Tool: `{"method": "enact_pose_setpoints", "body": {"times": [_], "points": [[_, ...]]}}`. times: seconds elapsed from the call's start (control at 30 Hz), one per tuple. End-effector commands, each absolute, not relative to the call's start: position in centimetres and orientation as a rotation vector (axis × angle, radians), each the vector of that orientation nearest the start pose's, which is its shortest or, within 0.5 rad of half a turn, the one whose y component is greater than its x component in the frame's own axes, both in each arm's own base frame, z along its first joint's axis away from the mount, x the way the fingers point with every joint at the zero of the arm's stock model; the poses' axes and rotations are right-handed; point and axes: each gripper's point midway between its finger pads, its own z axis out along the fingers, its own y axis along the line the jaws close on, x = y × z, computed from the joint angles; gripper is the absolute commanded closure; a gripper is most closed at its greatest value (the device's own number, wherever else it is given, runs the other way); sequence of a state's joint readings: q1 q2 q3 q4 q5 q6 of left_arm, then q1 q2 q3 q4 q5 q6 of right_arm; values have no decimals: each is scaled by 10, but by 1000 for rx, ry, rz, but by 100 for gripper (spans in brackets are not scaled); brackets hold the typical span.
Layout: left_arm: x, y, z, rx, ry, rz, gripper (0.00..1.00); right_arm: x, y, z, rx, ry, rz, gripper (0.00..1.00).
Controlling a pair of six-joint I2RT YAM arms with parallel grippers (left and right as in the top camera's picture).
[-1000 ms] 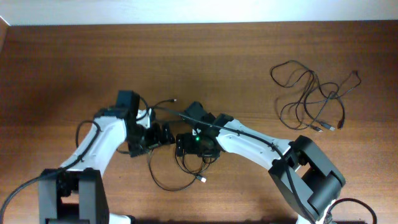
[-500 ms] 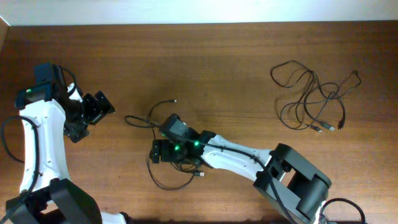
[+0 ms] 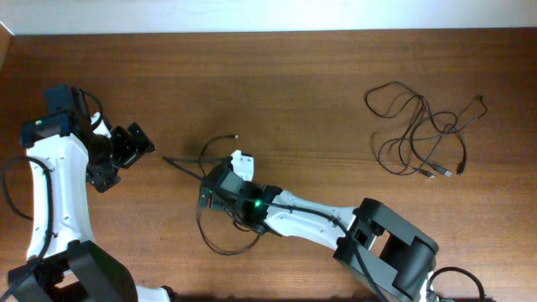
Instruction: Untangle cables
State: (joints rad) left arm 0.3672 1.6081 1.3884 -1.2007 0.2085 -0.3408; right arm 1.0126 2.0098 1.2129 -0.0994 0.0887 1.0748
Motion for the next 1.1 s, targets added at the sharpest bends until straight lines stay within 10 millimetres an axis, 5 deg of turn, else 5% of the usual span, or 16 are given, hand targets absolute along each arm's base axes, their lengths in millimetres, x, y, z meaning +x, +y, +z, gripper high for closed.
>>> {"method": "enact_pose_setpoints", "body": {"times": [0.0, 0.17, 0.27, 0.47, 0.53, 0.7, 0.8, 0.97, 1.07], "points": [[312, 85, 148, -1024, 2777, -296, 1, 269, 415, 7, 112, 2656, 682, 2], [312, 85, 148, -1024, 2777, -296, 1, 259, 397, -50, 96, 2741, 507, 0], [312, 85, 148, -1024, 2777, -296, 1, 260, 382, -52, -13, 2750, 364, 29], [311, 85, 148, -1024, 2777, -296, 1, 260, 366, -46, -150, 2772, 184, 29], [311, 85, 148, -1024, 2777, -296, 1, 252, 379, -42, -168, 2821, 260, 29], [312, 85, 148, -1024, 2777, -296, 1, 237, 370, -34, -201, 2926, 168, 29], [312, 85, 148, -1024, 2777, -296, 1, 237, 388, -27, -223, 2917, 262, 20], [312, 85, 148, -1024, 2777, -296, 1, 249, 420, 36, -251, 2920, 357, 13], [312, 85, 148, -1024, 2777, -296, 1, 248, 429, 40, -258, 2922, 408, 12]]}}
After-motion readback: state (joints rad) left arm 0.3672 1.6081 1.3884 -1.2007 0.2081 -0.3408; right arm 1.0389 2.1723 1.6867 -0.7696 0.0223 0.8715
